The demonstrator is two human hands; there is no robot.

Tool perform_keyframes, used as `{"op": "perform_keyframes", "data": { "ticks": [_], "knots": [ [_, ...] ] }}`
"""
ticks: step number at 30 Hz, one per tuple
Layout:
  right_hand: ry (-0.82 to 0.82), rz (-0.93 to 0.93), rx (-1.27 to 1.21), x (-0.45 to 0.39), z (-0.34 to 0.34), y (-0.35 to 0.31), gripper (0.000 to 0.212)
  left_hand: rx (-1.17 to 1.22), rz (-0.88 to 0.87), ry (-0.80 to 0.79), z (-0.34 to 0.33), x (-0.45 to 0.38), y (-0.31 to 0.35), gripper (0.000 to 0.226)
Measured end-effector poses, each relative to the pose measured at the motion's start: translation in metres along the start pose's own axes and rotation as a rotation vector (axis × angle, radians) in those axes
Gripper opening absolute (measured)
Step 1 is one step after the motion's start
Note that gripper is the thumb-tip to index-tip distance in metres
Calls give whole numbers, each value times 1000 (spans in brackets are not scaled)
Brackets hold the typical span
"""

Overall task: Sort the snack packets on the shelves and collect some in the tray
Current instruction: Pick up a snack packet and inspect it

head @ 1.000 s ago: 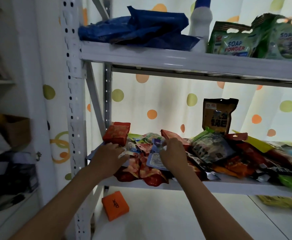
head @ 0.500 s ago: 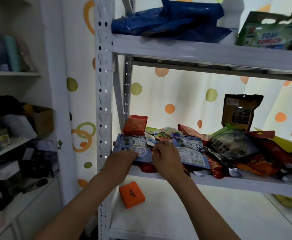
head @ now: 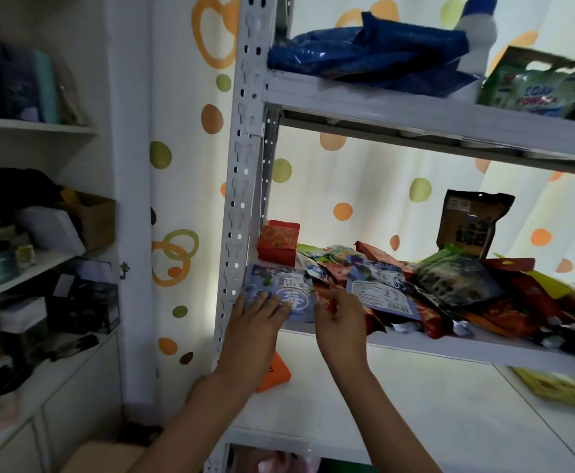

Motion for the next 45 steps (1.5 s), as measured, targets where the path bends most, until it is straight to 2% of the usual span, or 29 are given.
{"op": "perform_keyframes", "data": {
  "ticks": [2, 4, 7, 9, 13, 15, 17, 21, 27, 29, 31, 34, 35, 38, 43, 45],
  "knots": [
    [-34, -209, -121, 9, 3, 12, 12, 20, 6, 7, 12, 14, 7, 78],
    [-150, -502, -372, 24, -2, 26, 17, 32, 15, 41, 24, 32, 15, 76],
    [-393, -758, -773, 64, -8, 20, 16, -6, -80, 194, 47, 65, 44, 51],
    [-458, -774, -820, 87, 0, 24, 13, -43, -137, 209, 53, 89, 63, 46],
    [-456, -716, -812, 134, 27, 47, 10, -69, -163, 122, 49, 138, 97, 55],
    [-468, -710, -862, 162, 43, 59, 16, -9, -154, 56, 48, 164, 117, 56],
    [-486, -702, -901, 188, 58, 71, 20, 141, -115, 42, 52, 189, 133, 43],
    [-484, -723, -920, 231, 87, 98, 23, 446, 90, -24, 56, 227, 152, 49],
    [-452, -791, -979, 298, 134, 145, 24, 1054, 613, -101, 47, 296, 182, 86],
    [-450, -807, -999, 316, 146, 157, 27, 1271, 710, -169, 30, 317, 194, 92],
    [-440, -831, -1010, 334, 155, 171, 30, 1277, 736, -228, 23, 331, 206, 92],
    [-381, -881, -1016, 357, 170, 195, 37, 1265, 711, -242, 21, 337, 228, 60],
    [-362, -896, -1008, 363, 174, 203, 38, 1272, 703, -241, 23, 338, 236, 57],
    [-346, -917, -993, 378, 186, 221, 27, 1278, 662, -237, 26, 343, 256, 49],
    [-258, -986, -980, 392, 196, 245, 41, 1244, 617, -209, 22, 355, 267, 42],
    [-229, -1012, -1000, 396, 200, 249, 36, 1223, 595, -199, 19, 357, 270, 41]
  ]
}}
Point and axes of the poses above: each hand's wrist, its own x-axis away from the middle knuckle, its own z-axis out of the back of the hand, y = z × x, the point moved 9 cm from there along -x, towards the middle knuckle, and after that the axes turned 5 degrees about -z, right-handed, at the moved point
